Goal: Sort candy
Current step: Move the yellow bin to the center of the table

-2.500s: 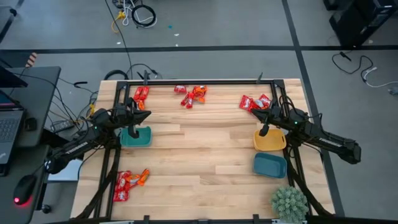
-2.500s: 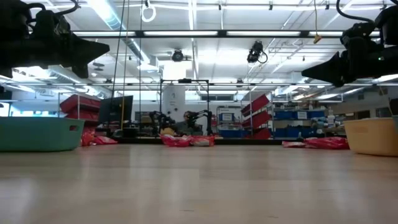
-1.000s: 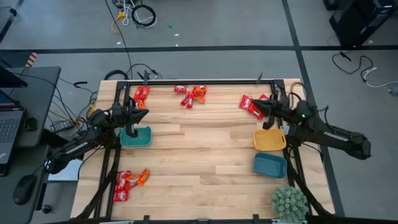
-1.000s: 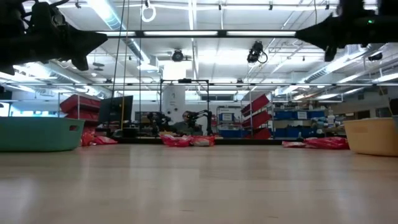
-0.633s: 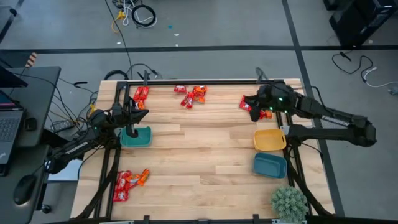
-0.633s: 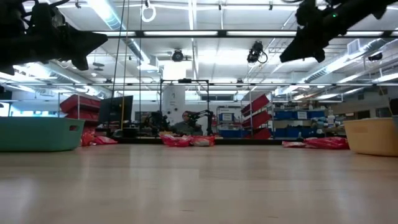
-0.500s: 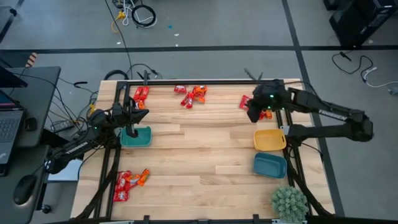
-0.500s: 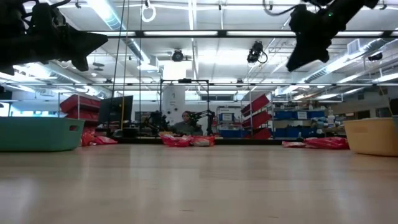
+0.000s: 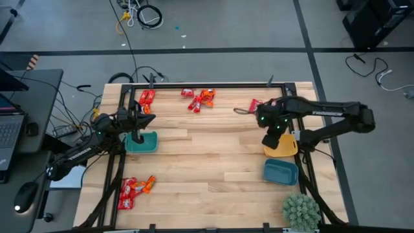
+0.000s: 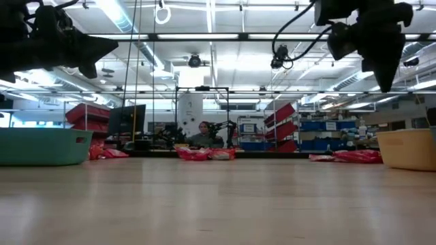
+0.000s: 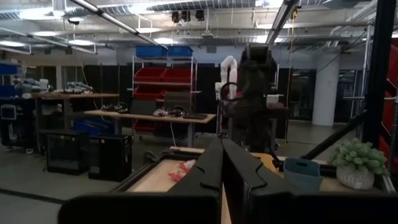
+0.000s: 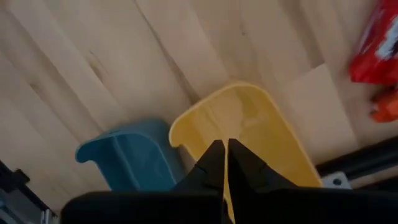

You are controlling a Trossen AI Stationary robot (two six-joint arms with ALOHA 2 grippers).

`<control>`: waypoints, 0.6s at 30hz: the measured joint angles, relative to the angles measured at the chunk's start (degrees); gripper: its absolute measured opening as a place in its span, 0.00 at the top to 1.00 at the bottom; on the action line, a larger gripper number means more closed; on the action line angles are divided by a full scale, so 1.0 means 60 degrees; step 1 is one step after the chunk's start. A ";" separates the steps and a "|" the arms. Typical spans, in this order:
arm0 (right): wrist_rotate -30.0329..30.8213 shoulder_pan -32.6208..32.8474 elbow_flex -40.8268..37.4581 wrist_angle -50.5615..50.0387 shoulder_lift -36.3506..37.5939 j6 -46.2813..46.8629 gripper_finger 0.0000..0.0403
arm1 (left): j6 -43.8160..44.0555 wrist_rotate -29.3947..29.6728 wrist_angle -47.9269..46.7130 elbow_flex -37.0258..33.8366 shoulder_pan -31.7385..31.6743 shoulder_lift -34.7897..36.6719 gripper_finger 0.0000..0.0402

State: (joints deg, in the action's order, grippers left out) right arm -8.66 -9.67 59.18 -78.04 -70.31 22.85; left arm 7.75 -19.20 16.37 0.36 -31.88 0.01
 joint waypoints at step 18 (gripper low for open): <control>0.0955 0.1103 -0.1038 0.1231 -0.2032 0.2059 1.00 | -0.0211 -0.0023 -0.0072 0.0070 0.0000 0.0000 0.98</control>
State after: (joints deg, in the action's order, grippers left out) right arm -2.93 -3.05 52.95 -70.65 -82.50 35.20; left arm 6.48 -19.33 15.94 0.78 -31.88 0.01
